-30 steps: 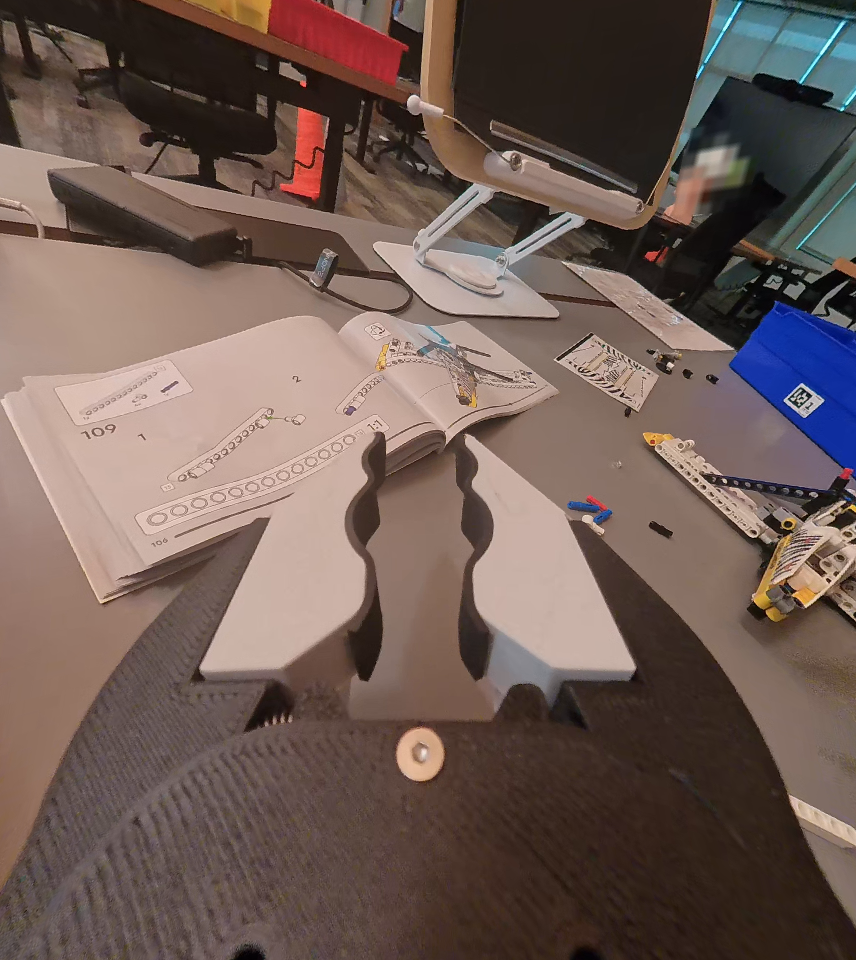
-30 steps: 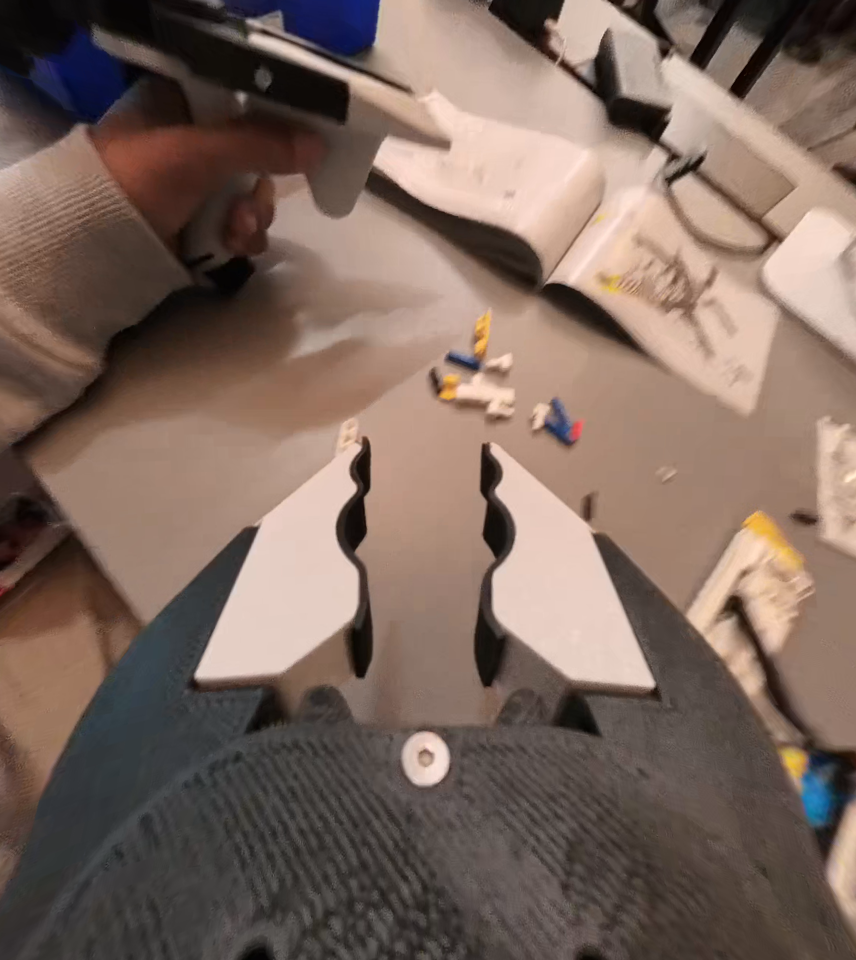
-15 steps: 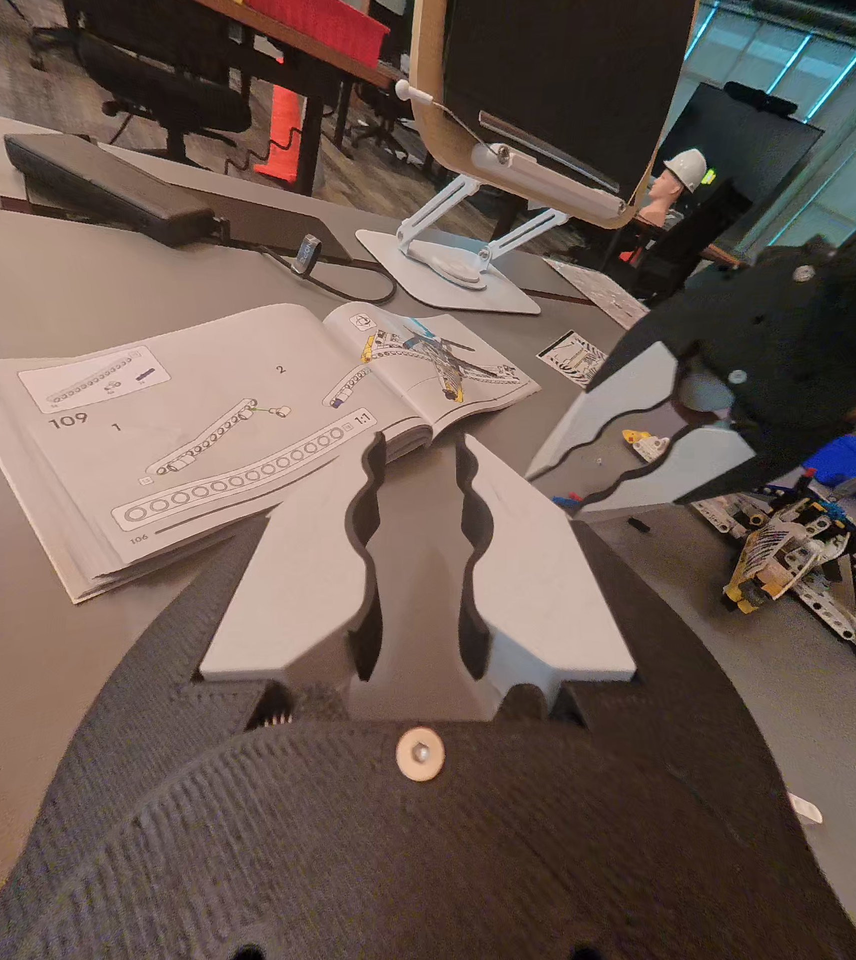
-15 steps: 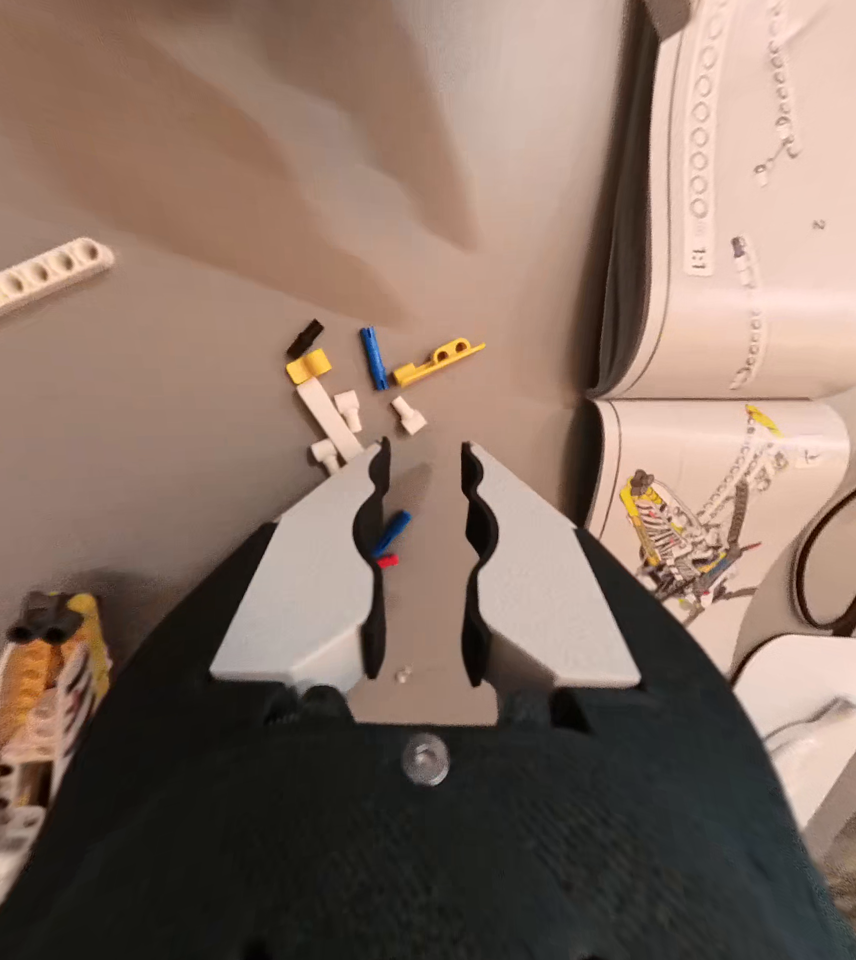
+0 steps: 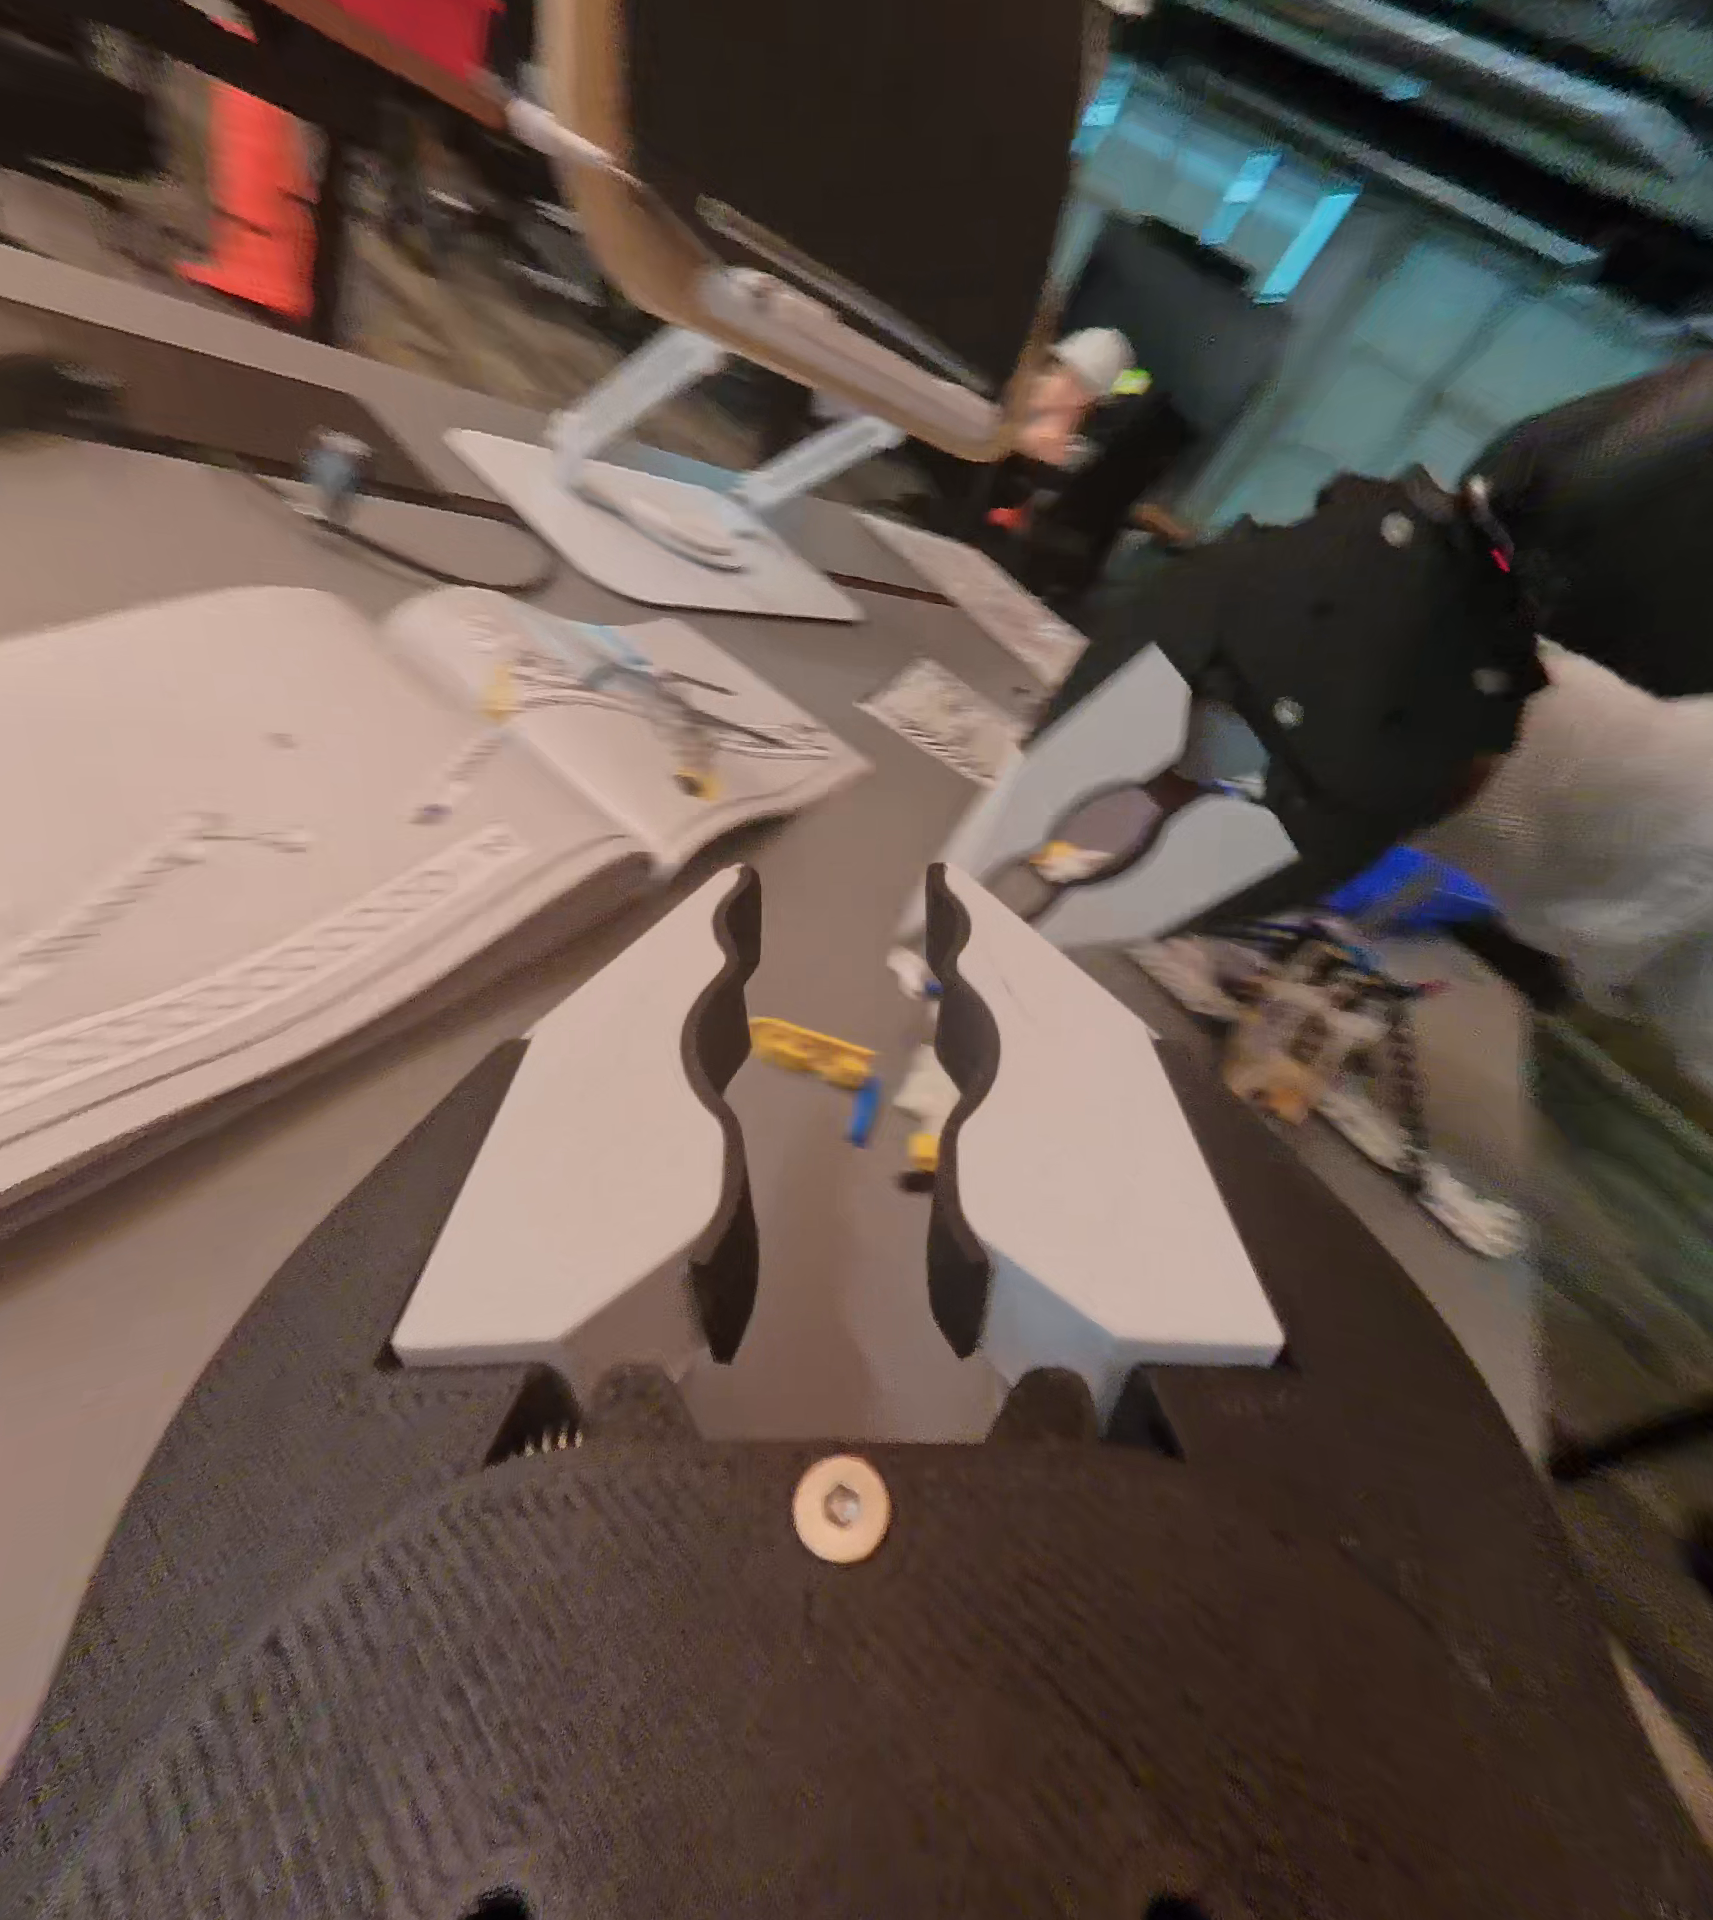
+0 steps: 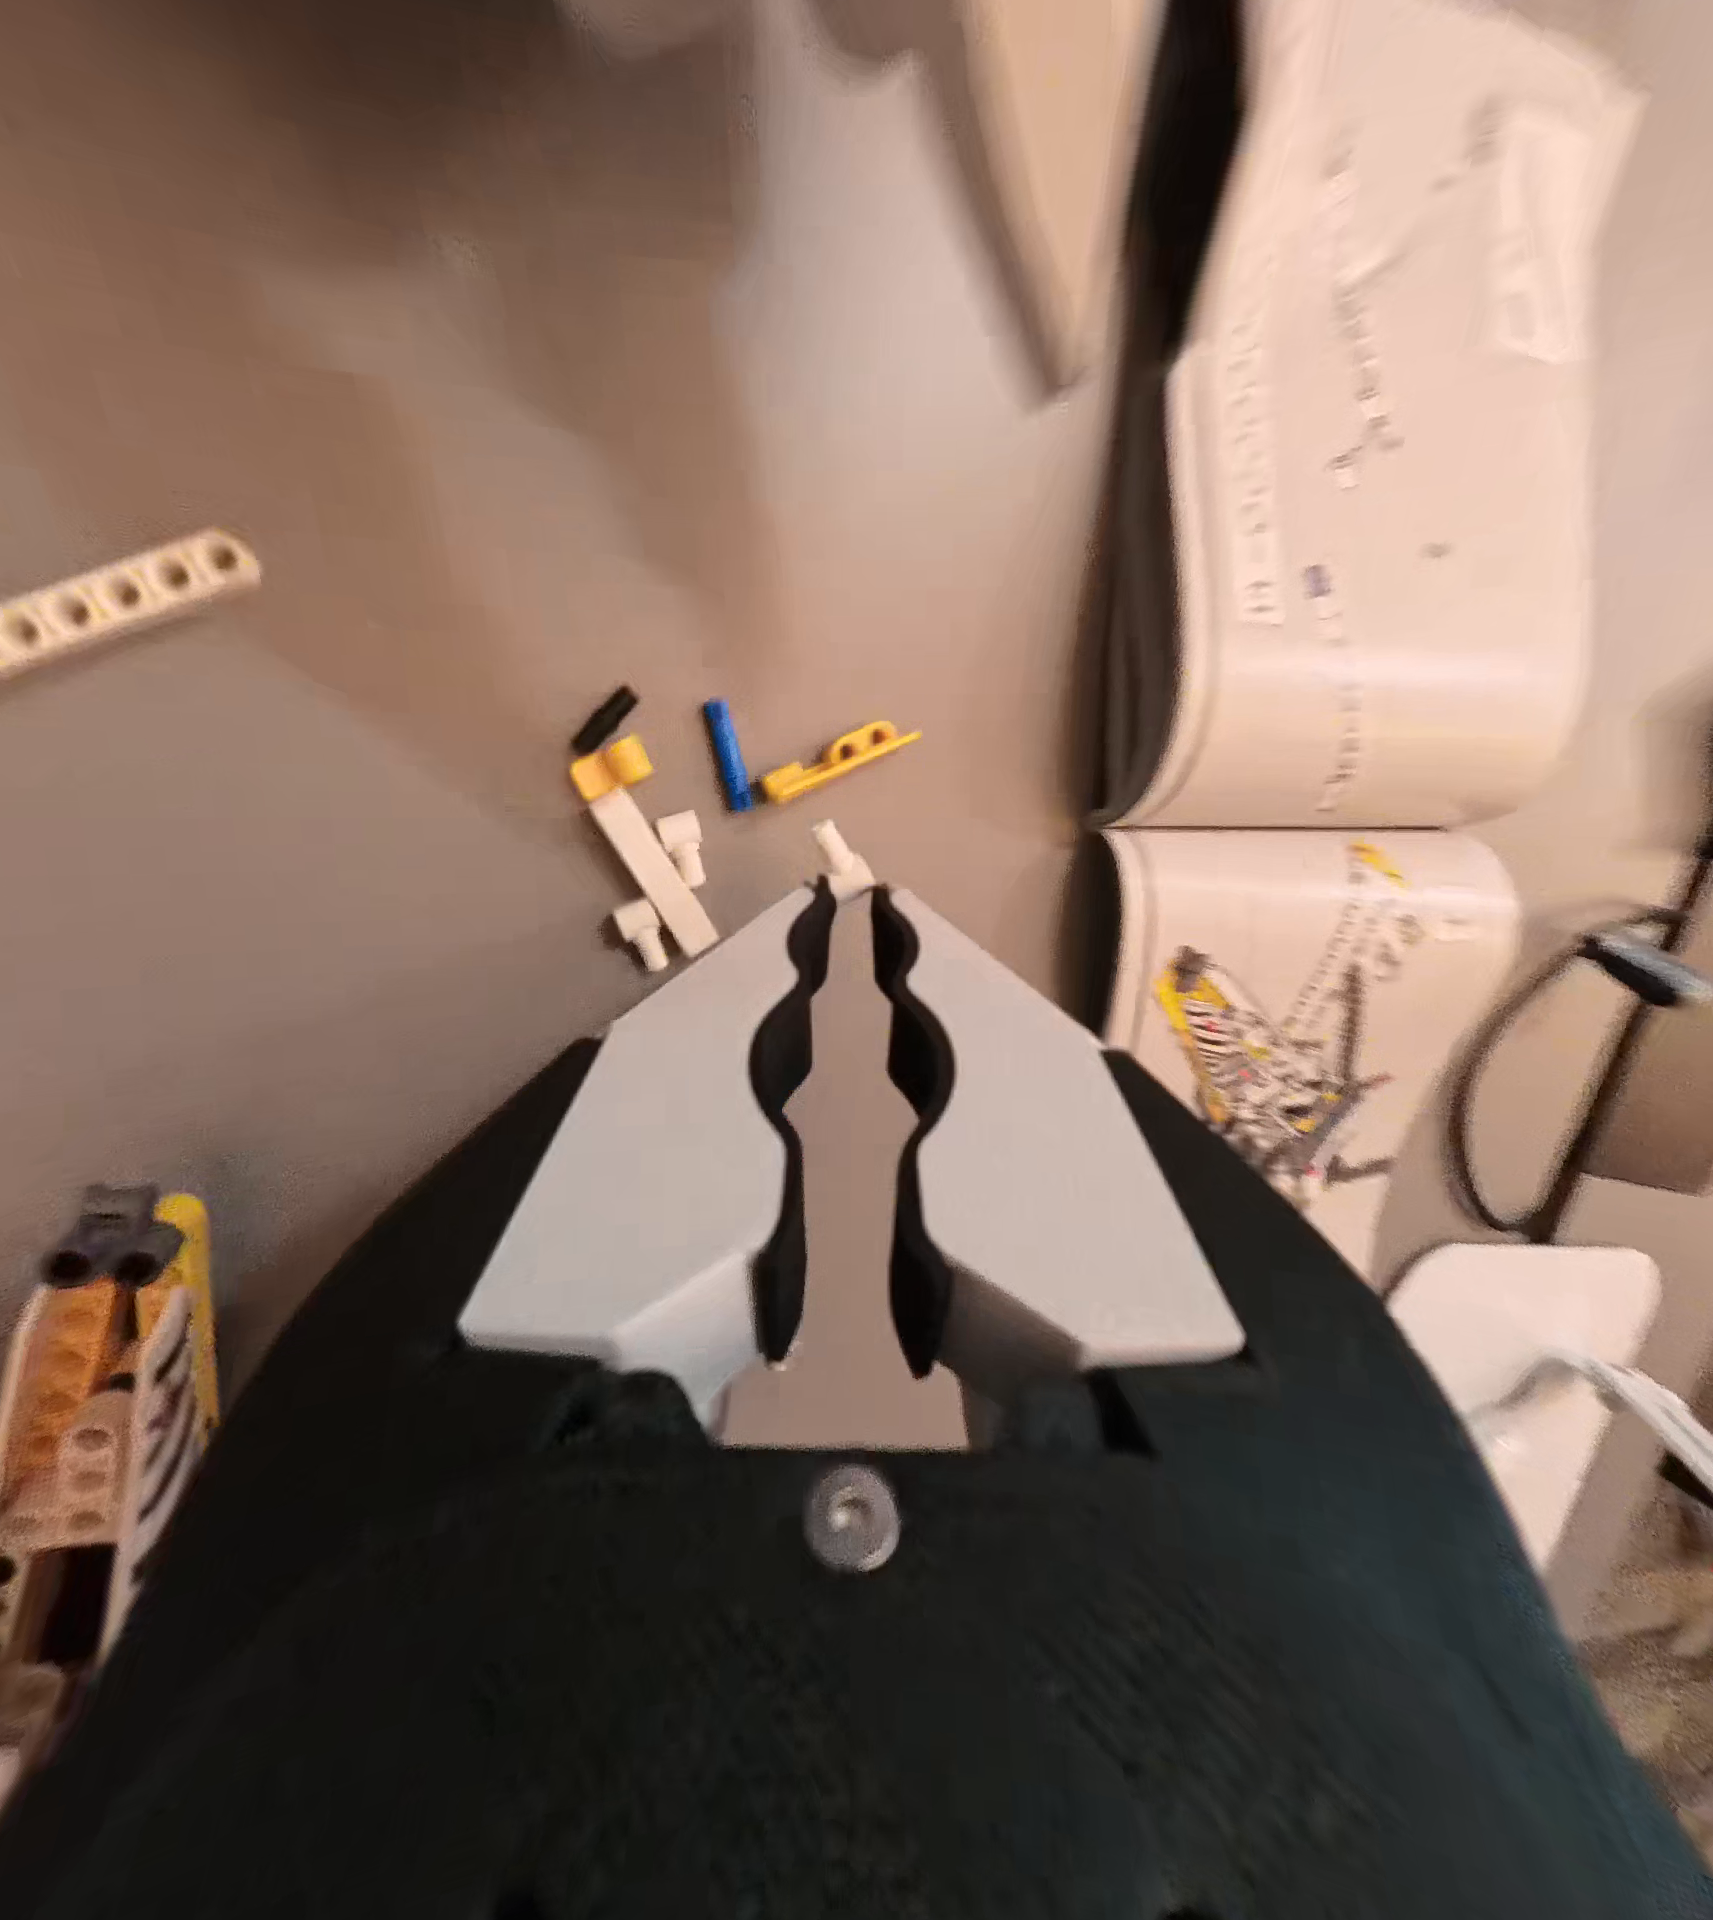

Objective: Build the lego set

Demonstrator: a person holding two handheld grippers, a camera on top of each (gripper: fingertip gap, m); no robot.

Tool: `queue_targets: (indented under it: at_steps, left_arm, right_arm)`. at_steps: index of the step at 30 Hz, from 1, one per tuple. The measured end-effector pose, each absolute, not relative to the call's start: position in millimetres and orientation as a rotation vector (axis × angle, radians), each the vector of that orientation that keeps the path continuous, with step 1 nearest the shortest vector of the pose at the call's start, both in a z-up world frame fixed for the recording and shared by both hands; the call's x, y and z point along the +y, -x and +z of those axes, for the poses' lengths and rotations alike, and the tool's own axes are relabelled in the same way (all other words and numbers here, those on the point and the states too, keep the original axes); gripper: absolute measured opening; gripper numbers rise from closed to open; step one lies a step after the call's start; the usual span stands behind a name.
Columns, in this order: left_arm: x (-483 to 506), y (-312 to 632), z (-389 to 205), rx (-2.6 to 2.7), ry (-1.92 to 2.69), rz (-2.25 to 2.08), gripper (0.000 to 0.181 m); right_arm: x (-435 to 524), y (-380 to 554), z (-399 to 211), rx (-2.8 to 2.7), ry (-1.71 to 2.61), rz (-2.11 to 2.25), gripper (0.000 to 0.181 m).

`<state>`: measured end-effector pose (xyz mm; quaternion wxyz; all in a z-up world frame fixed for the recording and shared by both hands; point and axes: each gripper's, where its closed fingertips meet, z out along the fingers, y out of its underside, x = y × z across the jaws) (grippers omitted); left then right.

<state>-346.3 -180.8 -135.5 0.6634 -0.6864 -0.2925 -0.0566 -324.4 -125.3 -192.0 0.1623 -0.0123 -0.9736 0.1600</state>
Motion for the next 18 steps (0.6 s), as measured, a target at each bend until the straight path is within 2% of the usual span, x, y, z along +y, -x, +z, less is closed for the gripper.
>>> queue_targets:
  at_steps: [1, 7, 9, 18]
  left_arm:
    - [-174.0, 332.8, -132.6, -0.606, 1.543, -0.237, 0.029]
    - [-166.7, 301.4, -104.8, -0.533, 1.317, -0.707, 0.040]
    - [-169.3, 294.4, -95.1, -0.495, 1.254, -0.799, 0.039]
    - [-161.1, 273.0, -93.3, -0.420, 1.289, -0.875, 0.033]
  right_arm:
    - [-129.7, 324.4, -179.0, -2.713, 0.045, 0.500, 0.006]
    - [-149.3, 305.7, -112.1, -2.330, -0.004, 0.519, 0.005]
    - [-155.3, 295.6, -98.0, -2.250, -0.022, 0.499, 0.000]
    - [-155.7, 278.4, -97.8, -2.209, 0.063, 0.468, 0.000]
